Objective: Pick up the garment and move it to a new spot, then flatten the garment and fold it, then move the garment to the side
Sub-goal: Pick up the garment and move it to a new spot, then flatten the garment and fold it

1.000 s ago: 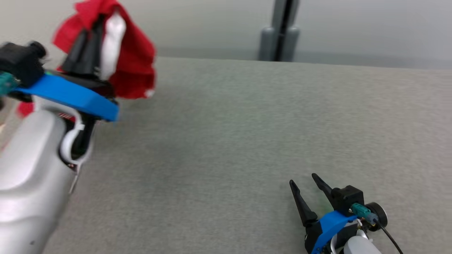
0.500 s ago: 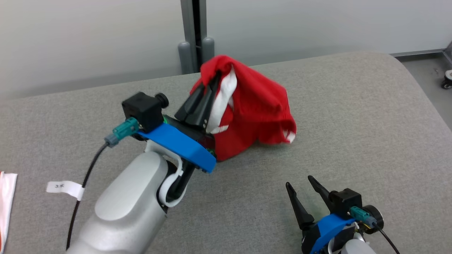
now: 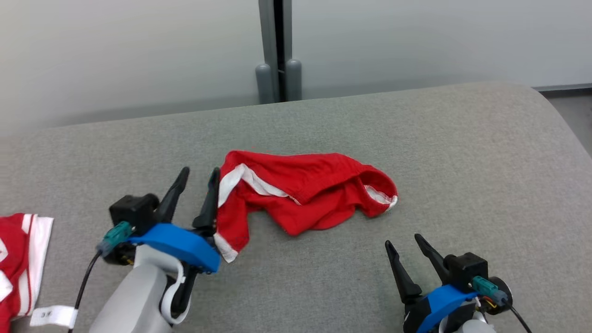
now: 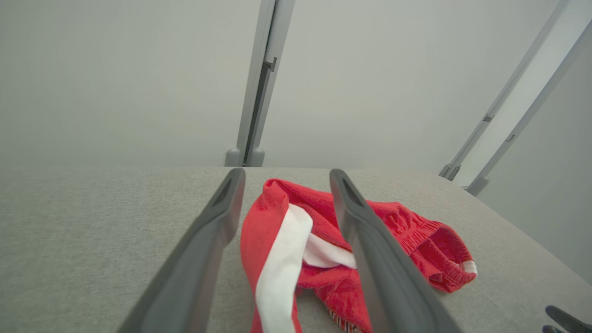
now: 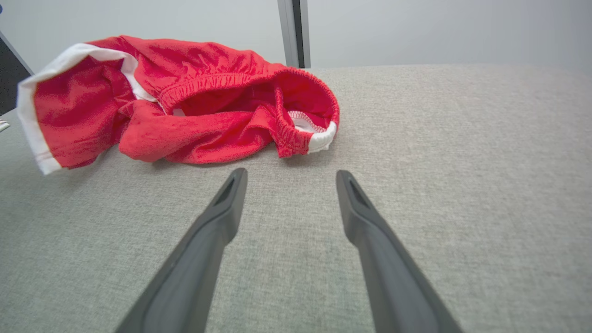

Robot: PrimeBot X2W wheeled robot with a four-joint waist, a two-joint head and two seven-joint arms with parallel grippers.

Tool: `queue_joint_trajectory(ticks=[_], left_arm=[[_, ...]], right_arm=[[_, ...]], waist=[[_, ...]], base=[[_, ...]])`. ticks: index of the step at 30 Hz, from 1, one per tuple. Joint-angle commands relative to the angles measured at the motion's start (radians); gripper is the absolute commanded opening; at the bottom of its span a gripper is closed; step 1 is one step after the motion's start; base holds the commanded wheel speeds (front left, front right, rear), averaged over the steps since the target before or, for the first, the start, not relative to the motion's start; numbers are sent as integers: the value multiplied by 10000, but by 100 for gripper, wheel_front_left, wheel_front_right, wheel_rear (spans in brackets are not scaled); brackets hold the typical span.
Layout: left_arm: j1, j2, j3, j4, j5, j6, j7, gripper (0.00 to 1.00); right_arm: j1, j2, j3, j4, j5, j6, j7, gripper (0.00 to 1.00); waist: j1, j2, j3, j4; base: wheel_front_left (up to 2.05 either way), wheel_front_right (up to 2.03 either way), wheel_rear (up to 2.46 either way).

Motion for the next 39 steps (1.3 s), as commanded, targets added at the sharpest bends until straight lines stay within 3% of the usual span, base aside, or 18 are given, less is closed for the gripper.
queue_joint_trajectory(ticks=[1,8,18,26,39], left_arm=[[277,49,374,-119,256,97,-43,100],[2185,-61,2466,-732,1717,118,-35,100],[4379,-973,4407,-1773,3345,-51,-35,100],[5285,-1433,4846,-2069,4111,-87,-35,100],[5162,-1491,4494,-2053,4136,-92,-36,100]], right_arm=[[134,-37,-76,-81,-28,1,-8,100],[380,-36,-225,-201,-69,1,-6,100],[847,-35,-496,-323,-90,1,-8,100],[1063,-35,-471,-321,-113,1,-8,100],[637,-34,-385,-94,-158,1,-8,100]], waist=[[1,-1,-32,155],[1,-1,-401,931],[1,-1,-846,1534],[1,-1,-931,1571],[1,-1,-823,1592]], base=[[0,0,0],[0,0,0],[0,0,0],[0,0,0],[0,0,0]])
